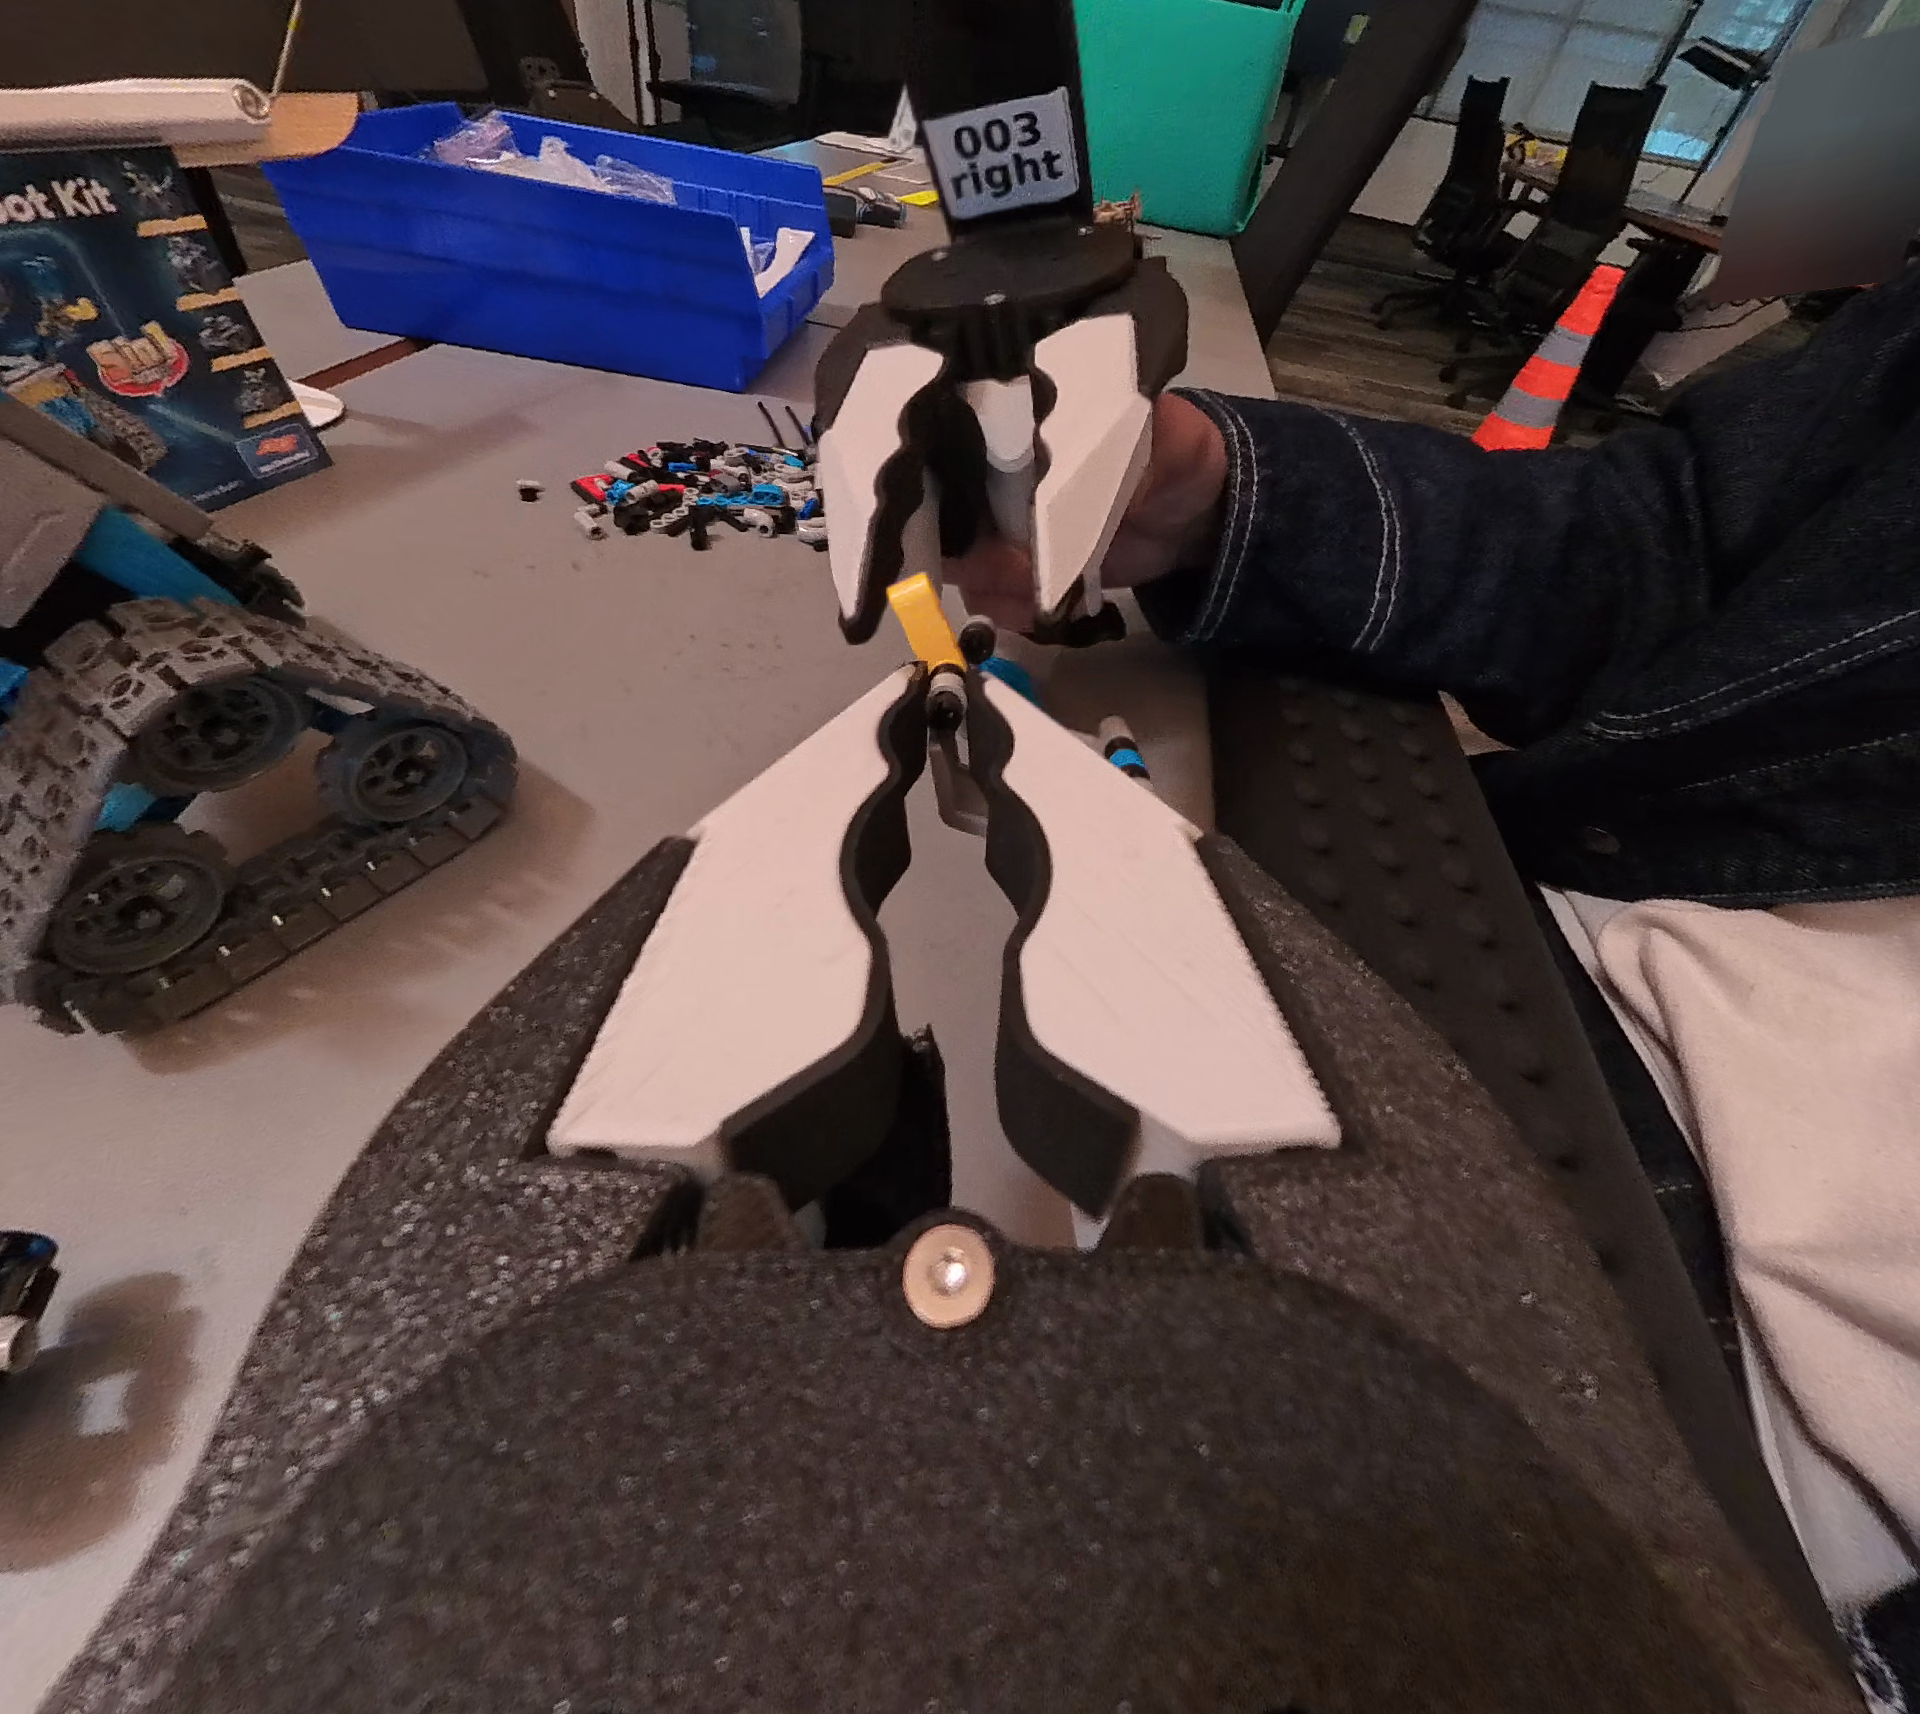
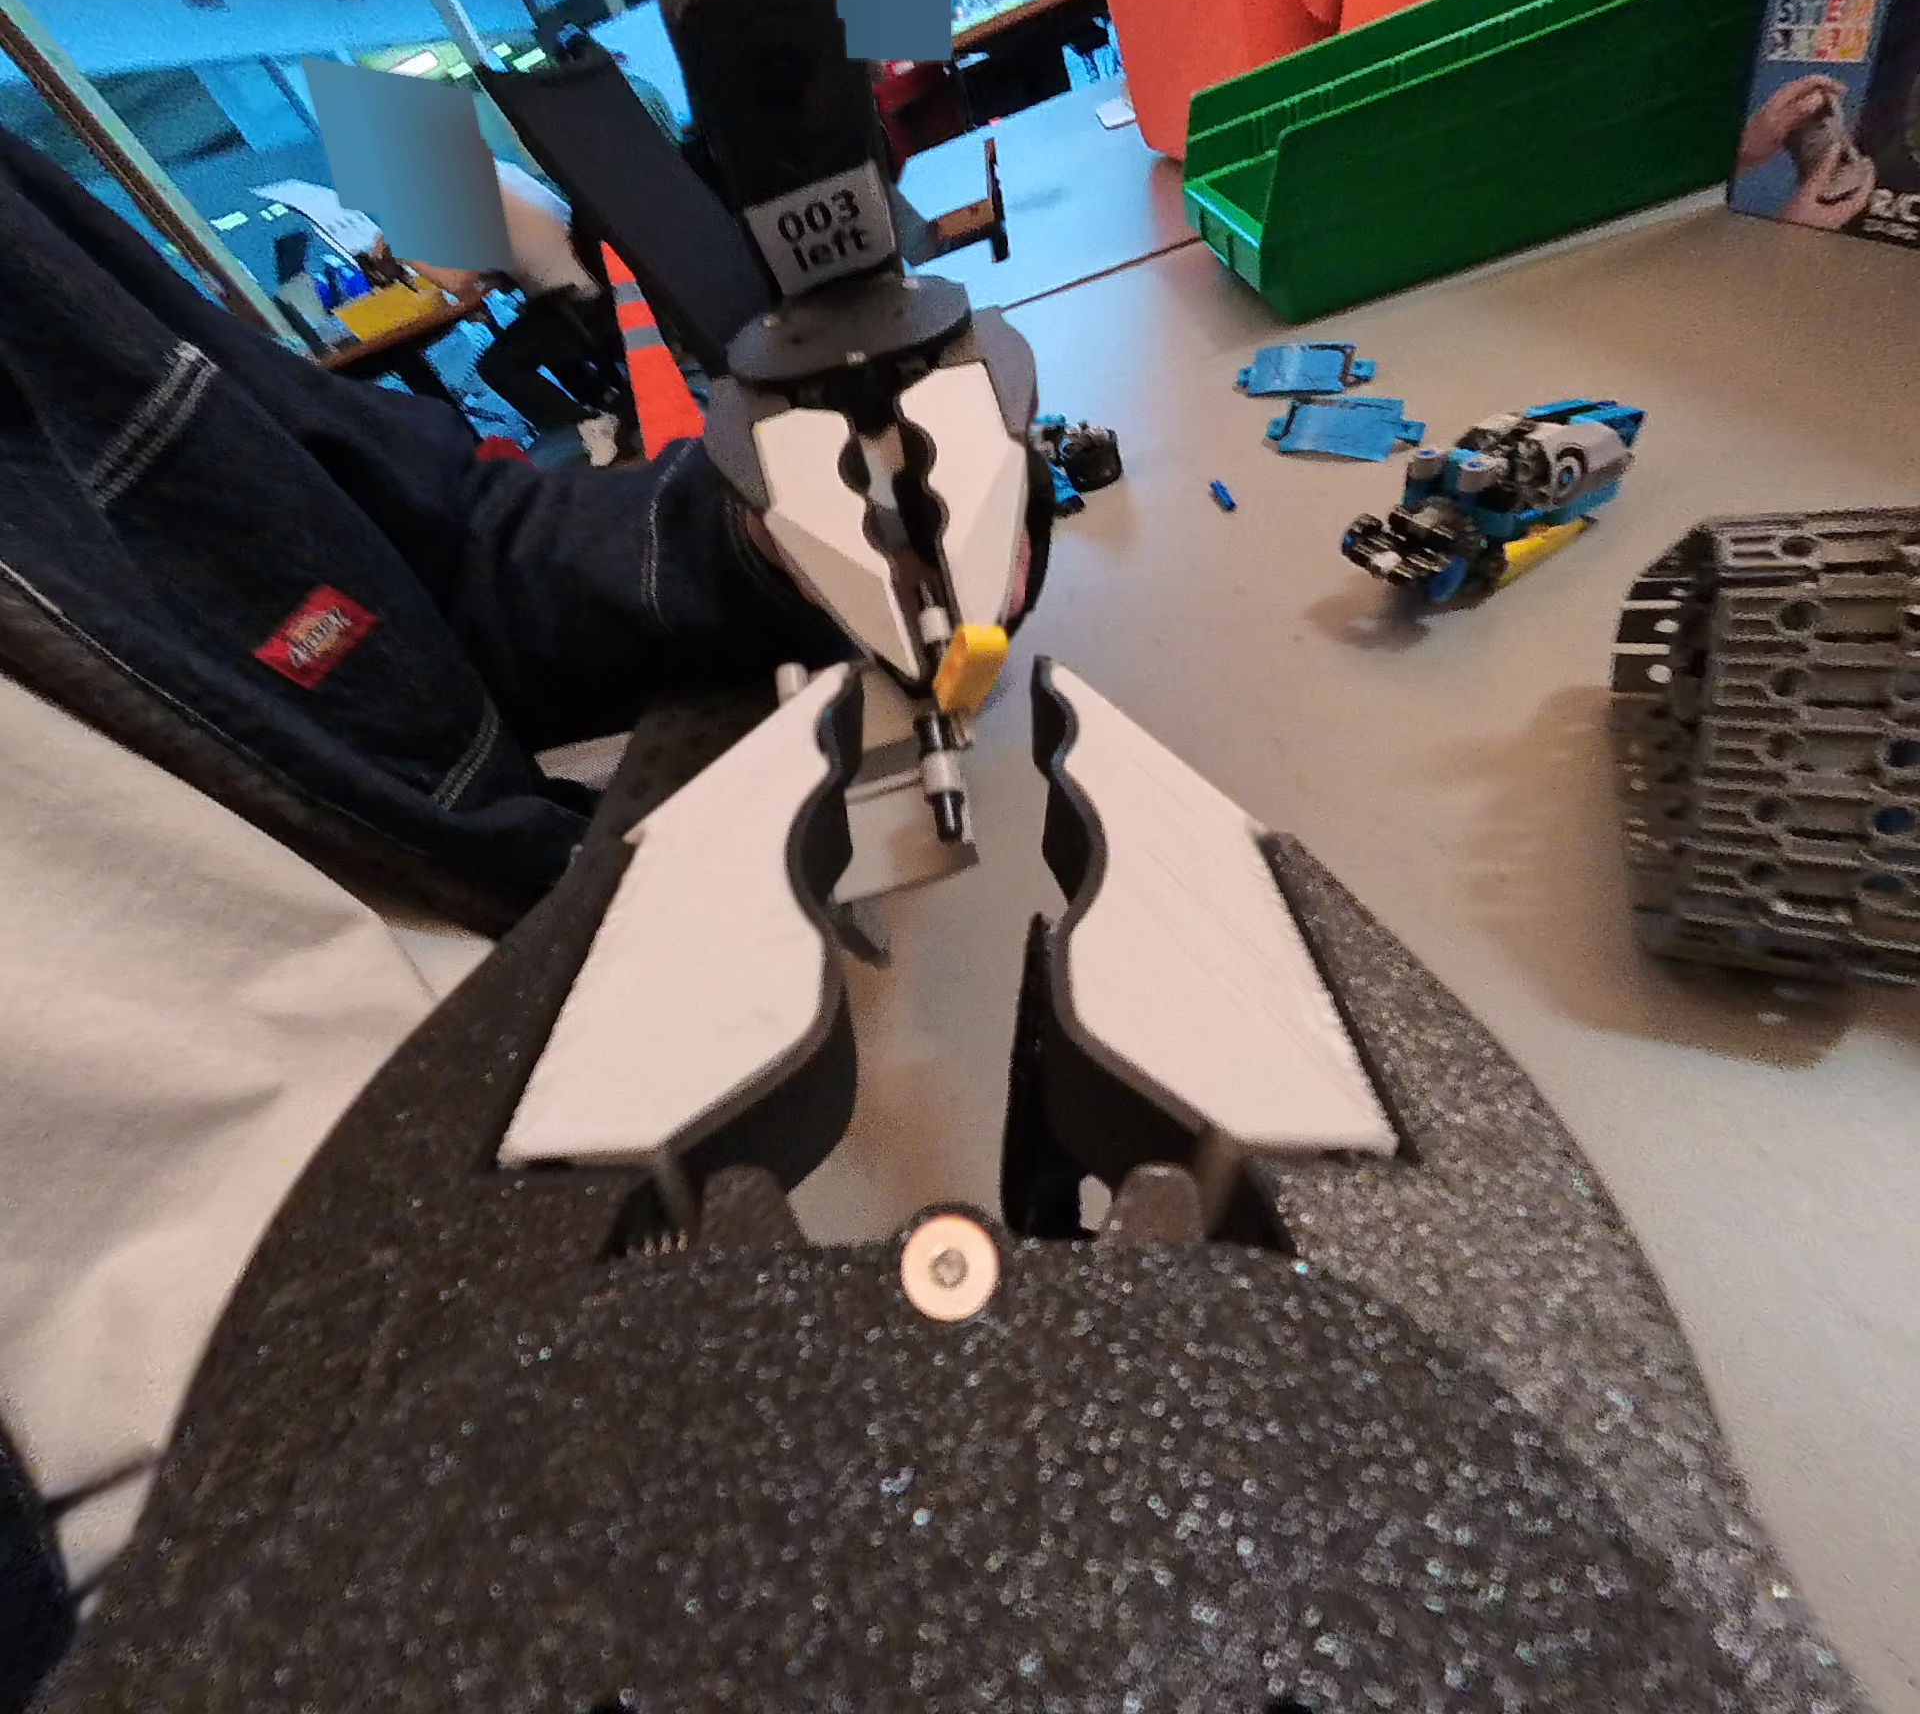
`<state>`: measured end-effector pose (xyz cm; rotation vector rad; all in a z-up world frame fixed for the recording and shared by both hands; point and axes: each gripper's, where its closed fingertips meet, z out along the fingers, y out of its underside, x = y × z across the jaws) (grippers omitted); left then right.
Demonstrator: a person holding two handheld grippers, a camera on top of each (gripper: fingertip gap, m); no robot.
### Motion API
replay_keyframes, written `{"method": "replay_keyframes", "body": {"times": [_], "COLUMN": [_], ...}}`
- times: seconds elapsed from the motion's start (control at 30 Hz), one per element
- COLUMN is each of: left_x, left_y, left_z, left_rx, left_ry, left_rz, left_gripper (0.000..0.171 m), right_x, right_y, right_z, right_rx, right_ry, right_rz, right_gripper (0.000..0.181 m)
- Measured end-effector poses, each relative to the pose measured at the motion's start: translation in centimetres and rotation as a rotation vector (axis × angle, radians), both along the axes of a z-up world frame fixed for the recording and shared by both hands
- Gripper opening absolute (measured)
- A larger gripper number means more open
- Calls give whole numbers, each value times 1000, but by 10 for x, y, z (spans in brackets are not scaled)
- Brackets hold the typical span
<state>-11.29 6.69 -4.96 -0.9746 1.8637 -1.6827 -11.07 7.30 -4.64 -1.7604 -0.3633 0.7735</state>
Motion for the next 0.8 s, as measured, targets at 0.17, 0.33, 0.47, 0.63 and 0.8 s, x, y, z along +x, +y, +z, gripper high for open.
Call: {"method": "replay_keyframes", "body": {"times": [0.17, 0.33, 0.47, 0.63, 0.8], "left_x": [-2, -4, -12, -13, -11], "left_y": [-7, -11, 24, 9, 14], "left_z": [-2, -5, 29, 21, 25], "left_rx": [29, 90, -109, -85, -136], "left_ry": [-7, -19, -94, -71, -60], "left_rz": [-21, -25, 19, -35, -21], "left_gripper": [5, 5, 4, 5, 5], "right_x": [-5, -4, 37, 59, 122], "right_y": [1, -10, -24, -20, -38], "right_z": [1, -11, -27, -15, -31], "right_rx": [-26, -48, -121, -88, -234], "right_ry": [49, -66, -114, -25, 129], "right_rz": [24, 60, -48, -132, -330], "right_gripper": [7, 6, 5, 6, 6]}}
